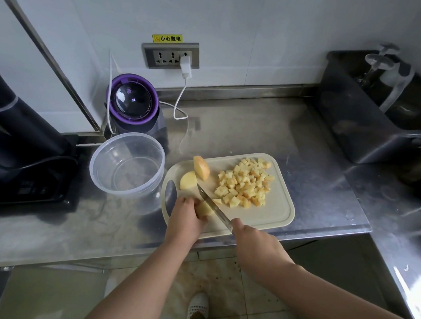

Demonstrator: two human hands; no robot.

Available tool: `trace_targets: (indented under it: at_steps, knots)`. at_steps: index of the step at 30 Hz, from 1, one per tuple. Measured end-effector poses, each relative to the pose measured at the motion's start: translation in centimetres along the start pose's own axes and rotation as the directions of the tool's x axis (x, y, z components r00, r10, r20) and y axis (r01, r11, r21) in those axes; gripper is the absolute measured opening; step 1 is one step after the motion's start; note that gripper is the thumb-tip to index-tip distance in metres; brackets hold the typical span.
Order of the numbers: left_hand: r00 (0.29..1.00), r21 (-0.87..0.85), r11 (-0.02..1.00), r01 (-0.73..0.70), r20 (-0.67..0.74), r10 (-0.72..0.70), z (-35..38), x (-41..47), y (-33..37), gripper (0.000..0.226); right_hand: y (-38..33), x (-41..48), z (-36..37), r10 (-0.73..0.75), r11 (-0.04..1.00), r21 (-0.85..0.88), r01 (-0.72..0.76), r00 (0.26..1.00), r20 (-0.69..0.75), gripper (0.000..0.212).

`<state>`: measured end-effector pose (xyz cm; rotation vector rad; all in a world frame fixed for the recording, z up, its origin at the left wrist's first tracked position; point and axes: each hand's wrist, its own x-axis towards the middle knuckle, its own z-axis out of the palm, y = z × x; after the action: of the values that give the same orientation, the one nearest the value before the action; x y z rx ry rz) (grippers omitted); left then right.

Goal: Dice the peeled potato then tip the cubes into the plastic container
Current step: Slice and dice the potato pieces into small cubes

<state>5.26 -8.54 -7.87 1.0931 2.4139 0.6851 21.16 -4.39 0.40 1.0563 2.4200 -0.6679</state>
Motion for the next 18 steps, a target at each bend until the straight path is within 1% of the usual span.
trace_targets:
  at_steps: [11, 18]
  knots:
    - [1.000, 0.002, 1.000, -0.015, -0.017, 0.015, 0.2, 0.0, -0.2, 0.033, 0.0, 0.0, 0.4, -0.008, 0.999, -0.031, 0.008, 1.000, -0.001, 0.041]
    - [0.999, -0.011, 1.000, -0.029, -0.023, 0.028, 0.0, -0.1, -0.2, 0.033, -0.5, 0.7, 1.1, -0.006, 0.998, -0.057, 0.007, 1.000, 0.011, 0.048]
